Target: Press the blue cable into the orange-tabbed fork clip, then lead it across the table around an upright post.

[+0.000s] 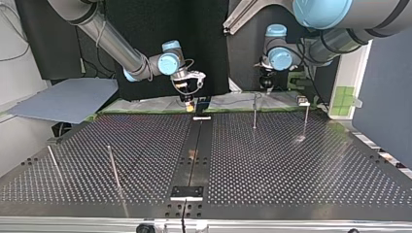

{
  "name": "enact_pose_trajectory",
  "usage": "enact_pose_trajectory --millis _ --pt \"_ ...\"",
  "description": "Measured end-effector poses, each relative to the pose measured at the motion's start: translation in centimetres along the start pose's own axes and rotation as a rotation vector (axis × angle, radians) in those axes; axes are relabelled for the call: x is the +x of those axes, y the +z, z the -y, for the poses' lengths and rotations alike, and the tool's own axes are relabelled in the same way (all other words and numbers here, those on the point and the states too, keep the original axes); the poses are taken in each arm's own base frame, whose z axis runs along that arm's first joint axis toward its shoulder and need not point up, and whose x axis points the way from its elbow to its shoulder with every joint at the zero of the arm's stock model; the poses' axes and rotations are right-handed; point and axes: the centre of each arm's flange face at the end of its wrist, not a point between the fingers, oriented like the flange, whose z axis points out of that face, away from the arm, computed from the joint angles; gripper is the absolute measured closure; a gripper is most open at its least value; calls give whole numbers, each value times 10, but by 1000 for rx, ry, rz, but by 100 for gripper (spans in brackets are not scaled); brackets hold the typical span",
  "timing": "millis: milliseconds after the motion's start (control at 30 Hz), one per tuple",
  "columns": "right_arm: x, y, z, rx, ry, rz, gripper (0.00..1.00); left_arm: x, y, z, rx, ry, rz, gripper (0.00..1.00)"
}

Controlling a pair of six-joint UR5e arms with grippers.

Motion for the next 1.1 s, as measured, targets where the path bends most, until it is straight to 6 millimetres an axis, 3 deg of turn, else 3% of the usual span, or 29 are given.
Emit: enact_pose_trajectory --millis 800,1100 --pt "-2 -2 2 3 -1 16 100 5 -4 16 74 169 22 0" --pt "-3 -3 3 5 -1 20 100 -13 -6 24 91 175 65 0"
